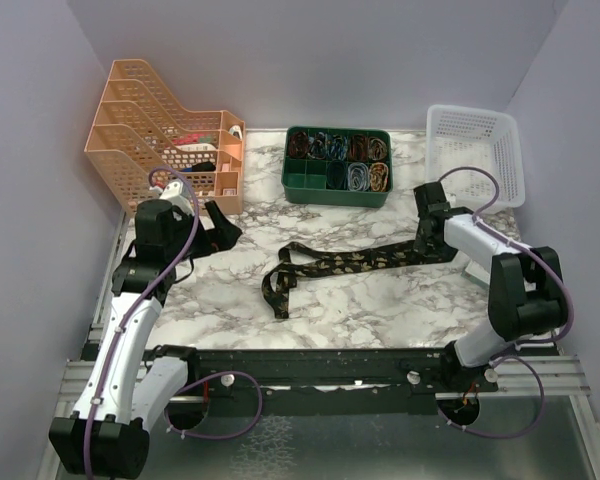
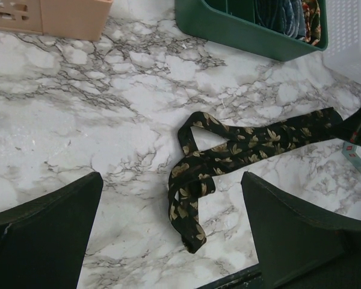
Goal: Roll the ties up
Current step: Flatten out the tie at the center of the board.
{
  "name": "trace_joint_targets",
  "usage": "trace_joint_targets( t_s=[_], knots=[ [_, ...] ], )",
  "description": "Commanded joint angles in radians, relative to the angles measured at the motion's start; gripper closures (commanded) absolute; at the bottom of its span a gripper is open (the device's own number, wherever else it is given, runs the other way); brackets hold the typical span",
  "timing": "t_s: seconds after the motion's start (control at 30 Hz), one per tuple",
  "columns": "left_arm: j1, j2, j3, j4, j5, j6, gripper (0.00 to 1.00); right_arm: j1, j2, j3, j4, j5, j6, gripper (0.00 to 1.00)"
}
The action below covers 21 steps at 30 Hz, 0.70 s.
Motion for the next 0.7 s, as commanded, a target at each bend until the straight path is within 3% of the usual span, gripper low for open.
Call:
trace_joint_targets(
  t_s=[0.0, 0.03, 0.17, 0.23, 0.33, 0.43, 0.57, 0.67],
  knots=[
    [0.004, -0.046, -0.075, -0.007, 0.095, -0.042, 0.02, 0.001, 0.06, 0.056, -0.063, 0.114, 0.021, 0.97],
    [0.004, -0.053, -0.089, -0.009, 0.098, -0.054, 0.02, 0.001, 0.06, 0.059, -0.066, 0.108, 0.021, 0.95],
    [0.004, -0.071, -0.14, -0.009, 0.112, -0.107, 0.02, 0.001, 0.035, 0.06, -0.085, 0.078, 0.007, 0.64],
    [0.002, -0.075, -0.163, -0.009, 0.111, -0.148, 0.03, 0.002, -0.015, 0.068, -0.103, 0.039, -0.004, 0.56],
    [-0.005, -0.07, -0.195, -0.017, 0.127, -0.203, 0.06, 0.007, -0.118, 0.074, -0.089, -0.095, -0.036, 0.52],
    [-0.048, -0.074, -0.245, -0.013, 0.134, -0.277, 0.08, 0.02, -0.21, 0.042, -0.002, -0.326, -0.062, 0.5],
    [-0.191, -0.118, -0.308, -0.01, 0.044, -0.38, 0.09, 0.086, -0.254, -0.054, 0.23, -0.613, -0.071, 0.47],
    [-0.309, -0.103, -0.338, 0.001, -0.01, -0.446, 0.09, 0.182, -0.217, -0.092, 0.353, -0.651, -0.071, 0.47]
  ],
)
